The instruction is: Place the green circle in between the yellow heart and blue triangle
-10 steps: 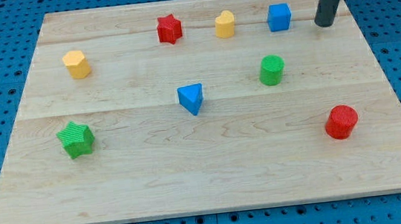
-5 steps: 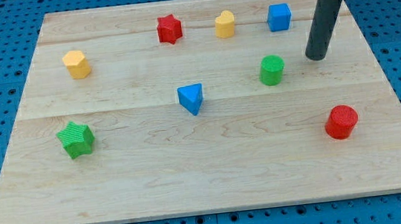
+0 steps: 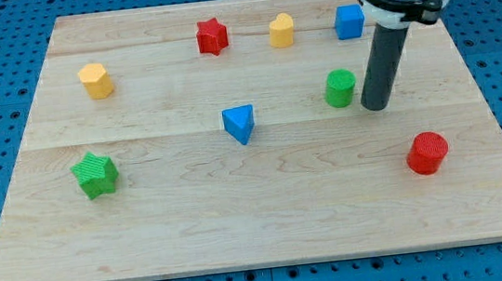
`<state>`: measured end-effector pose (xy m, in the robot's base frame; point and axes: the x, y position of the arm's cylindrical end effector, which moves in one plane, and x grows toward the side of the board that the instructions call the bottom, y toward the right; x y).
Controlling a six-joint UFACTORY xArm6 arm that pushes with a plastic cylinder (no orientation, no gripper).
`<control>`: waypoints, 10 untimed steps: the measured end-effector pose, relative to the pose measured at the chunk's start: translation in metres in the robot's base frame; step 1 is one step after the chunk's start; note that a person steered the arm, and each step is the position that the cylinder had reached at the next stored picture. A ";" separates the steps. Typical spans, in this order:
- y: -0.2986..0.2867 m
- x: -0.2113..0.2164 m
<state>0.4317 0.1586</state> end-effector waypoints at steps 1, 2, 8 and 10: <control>-0.002 -0.008; -0.023 -0.017; -0.077 -0.041; -0.089 -0.041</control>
<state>0.3909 0.0699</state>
